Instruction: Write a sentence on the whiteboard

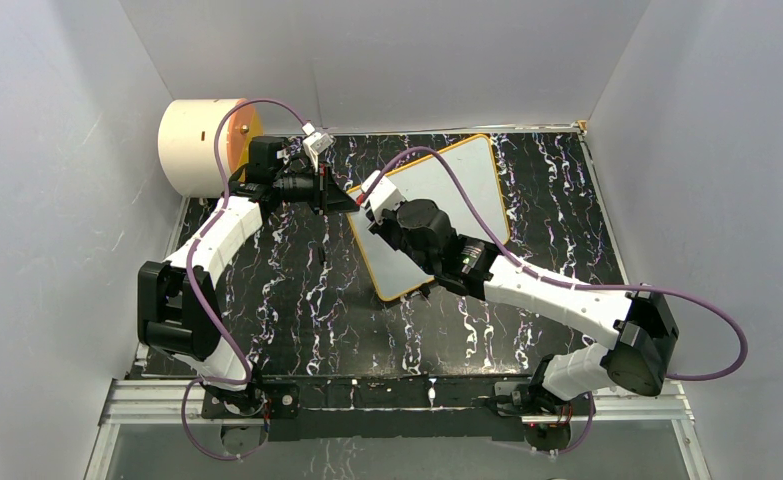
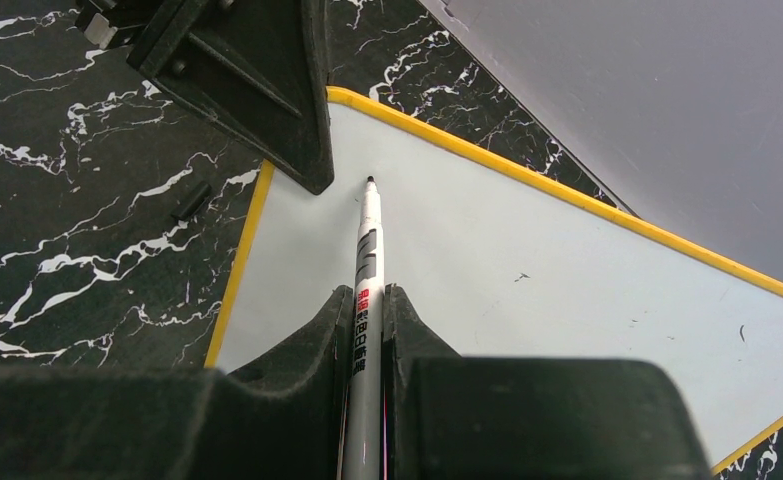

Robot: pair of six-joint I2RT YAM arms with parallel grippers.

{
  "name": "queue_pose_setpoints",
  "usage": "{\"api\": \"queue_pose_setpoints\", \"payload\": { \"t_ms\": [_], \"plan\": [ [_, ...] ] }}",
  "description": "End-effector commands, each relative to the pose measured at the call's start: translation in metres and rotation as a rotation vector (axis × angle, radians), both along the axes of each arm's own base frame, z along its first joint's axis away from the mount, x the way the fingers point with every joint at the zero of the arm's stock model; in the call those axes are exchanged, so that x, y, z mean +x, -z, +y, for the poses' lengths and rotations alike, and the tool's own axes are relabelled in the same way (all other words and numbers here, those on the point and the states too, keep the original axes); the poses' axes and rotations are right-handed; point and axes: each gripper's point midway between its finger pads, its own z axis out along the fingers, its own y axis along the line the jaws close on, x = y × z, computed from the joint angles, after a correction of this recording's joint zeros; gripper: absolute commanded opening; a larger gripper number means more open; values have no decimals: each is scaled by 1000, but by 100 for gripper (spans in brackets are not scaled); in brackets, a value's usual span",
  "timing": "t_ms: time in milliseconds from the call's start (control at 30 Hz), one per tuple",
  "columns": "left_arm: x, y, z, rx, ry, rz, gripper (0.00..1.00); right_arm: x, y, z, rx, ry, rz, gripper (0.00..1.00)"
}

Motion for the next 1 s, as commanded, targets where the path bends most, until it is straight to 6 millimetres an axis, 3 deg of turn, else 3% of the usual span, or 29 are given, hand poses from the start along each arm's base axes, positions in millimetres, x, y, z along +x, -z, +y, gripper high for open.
{"api": "queue_pose_setpoints", "payload": {
  "t_ms": [0,967],
  "plan": [
    [-9,7,2,22,15,0,0,3,-36,4,78,13,-55,0],
    [-10,5,1,15,22,-3,0,2,-23,12,42,-21,-20,0]
  ]
}}
